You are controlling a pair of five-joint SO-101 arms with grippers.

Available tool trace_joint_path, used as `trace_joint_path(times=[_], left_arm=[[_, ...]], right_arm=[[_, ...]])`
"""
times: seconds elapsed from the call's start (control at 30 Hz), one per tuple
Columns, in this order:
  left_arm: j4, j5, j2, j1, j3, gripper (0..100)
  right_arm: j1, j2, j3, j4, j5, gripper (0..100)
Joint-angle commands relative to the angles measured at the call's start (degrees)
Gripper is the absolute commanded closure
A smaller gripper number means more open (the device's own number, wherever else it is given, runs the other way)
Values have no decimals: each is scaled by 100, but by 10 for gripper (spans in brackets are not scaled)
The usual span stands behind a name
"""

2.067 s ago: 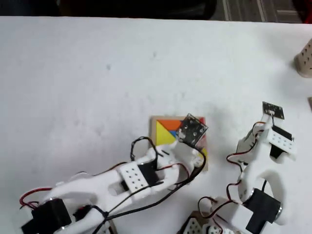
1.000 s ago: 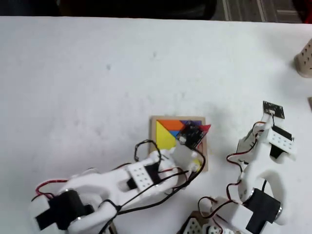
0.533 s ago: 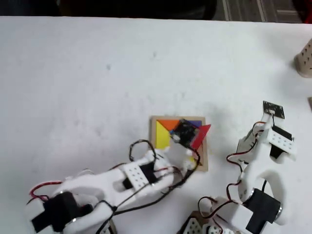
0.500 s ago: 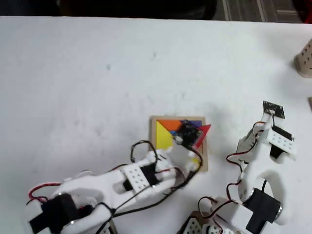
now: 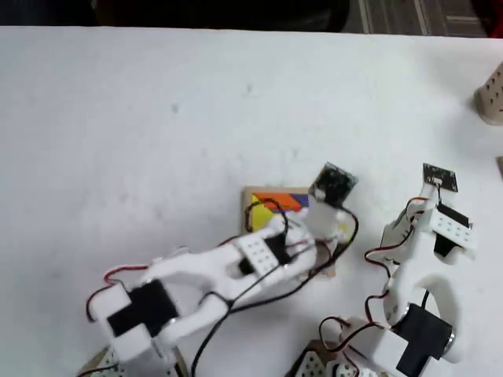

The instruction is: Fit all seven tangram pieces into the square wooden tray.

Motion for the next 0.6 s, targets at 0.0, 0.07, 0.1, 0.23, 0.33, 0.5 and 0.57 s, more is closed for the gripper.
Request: trace_joint_path(times=[0.0,0.07,0.1,0.23,0.33,0.5,0.57], left_arm=[[-9,0,75,-321,-563,979],[-18,0,40,-330,-589,979],[-53,0,40,-330,-607,979],[-229,0,233,-330,-782,979],[-246,0,664,-321,-923,979],[-220,-378,1033,-286,-1116,979],[-211,-413,980,-277,-1037,979]], right_arm=[[-31,-224,-18,-66,62,981],[-31,-224,-18,-66,62,981],[-31,-224,-18,-66,62,981],[-31,-224,-18,-66,62,981],[-31,-224,-9,-66,62,981],[-40,-224,-9,-66,211,981],[-40,-207,0,-66,246,981]])
